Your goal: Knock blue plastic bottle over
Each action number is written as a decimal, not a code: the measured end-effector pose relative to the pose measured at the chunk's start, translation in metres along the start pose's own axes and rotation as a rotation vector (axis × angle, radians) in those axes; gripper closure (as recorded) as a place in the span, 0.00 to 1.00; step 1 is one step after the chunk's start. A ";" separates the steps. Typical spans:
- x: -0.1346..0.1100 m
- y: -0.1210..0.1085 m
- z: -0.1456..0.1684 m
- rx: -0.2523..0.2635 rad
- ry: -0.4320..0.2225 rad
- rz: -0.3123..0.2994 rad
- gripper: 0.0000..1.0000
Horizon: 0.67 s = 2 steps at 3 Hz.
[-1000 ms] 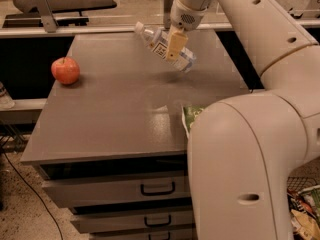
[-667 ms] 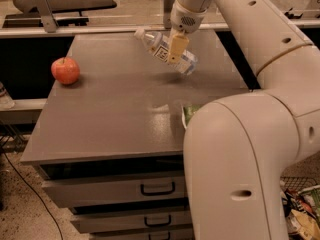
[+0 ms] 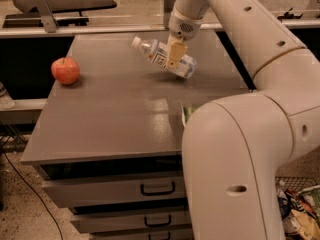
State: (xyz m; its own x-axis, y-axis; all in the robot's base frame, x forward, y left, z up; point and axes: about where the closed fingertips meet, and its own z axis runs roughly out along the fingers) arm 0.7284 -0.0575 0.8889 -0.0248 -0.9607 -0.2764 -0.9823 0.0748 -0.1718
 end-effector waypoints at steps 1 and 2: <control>-0.001 0.005 0.005 -0.019 -0.012 -0.003 0.00; -0.003 0.010 0.005 -0.030 -0.025 -0.007 0.00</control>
Offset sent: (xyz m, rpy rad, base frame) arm -0.0322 0.0006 -0.0017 0.0237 0.0695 0.0366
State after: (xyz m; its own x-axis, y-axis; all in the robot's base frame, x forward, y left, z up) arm 0.7194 -0.0526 0.8832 -0.0139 -0.9541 -0.2992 -0.9875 0.0600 -0.1455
